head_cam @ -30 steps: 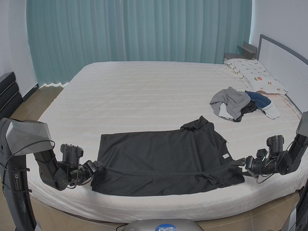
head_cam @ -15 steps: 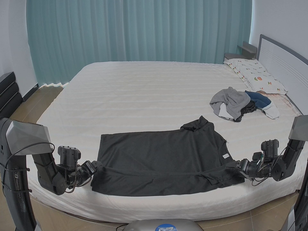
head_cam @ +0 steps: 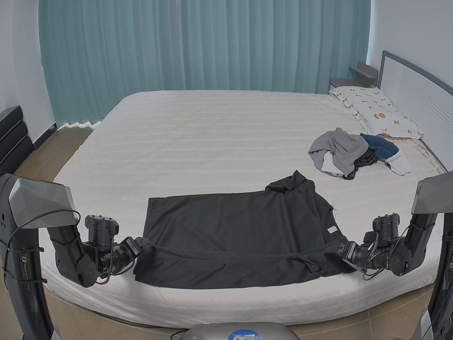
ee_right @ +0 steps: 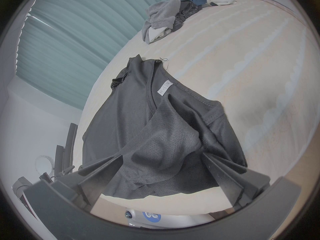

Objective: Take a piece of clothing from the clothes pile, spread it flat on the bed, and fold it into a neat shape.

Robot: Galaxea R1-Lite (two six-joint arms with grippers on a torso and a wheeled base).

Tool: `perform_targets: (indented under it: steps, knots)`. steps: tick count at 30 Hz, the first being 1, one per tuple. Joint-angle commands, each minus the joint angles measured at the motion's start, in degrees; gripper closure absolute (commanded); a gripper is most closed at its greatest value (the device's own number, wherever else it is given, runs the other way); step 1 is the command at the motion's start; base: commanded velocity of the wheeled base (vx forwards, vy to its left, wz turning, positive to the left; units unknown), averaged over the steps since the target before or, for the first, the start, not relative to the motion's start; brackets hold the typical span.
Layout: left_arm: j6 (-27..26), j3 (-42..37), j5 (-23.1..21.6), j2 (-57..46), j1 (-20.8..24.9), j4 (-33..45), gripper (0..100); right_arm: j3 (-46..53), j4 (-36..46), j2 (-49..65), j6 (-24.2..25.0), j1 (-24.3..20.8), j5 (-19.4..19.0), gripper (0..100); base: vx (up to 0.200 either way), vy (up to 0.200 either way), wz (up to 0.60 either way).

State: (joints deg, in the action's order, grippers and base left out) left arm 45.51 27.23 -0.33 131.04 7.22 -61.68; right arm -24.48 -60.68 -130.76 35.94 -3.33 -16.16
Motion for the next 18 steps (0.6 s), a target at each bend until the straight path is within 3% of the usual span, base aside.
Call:
perform_targets:
  steps: [1,5,6,11,18]
  knots:
    - [0.02,0.01,-0.02,0.01,-0.01,-0.01,0,0.05,-0.05,-0.11,1.33,-0.63,0.17,0,0.000,0.000,0.00]
    - [0.02,0.01,-0.02,0.10,-0.01,-0.01,0,0.48,-1.72,-0.02,2.29,-0.63,0.43,0,0.000,0.000,0.00]
    - [0.02,0.01,-0.02,0.10,-0.01,-0.01,0,0.66,-2.51,-0.20,2.47,-0.54,0.96,100,0.000,0.000,0.00]
    - [0.02,0.01,-0.11,0.10,-0.01,-0.01,0,2.95,-5.15,-0.20,2.47,-1.24,3.42,100,0.000,0.000,0.00]
    - [0.02,0.01,-0.02,0.01,-0.01,-0.01,0,6.02,-9.10,0.59,2.47,-1.77,3.60,100,0.000,0.000,0.00]
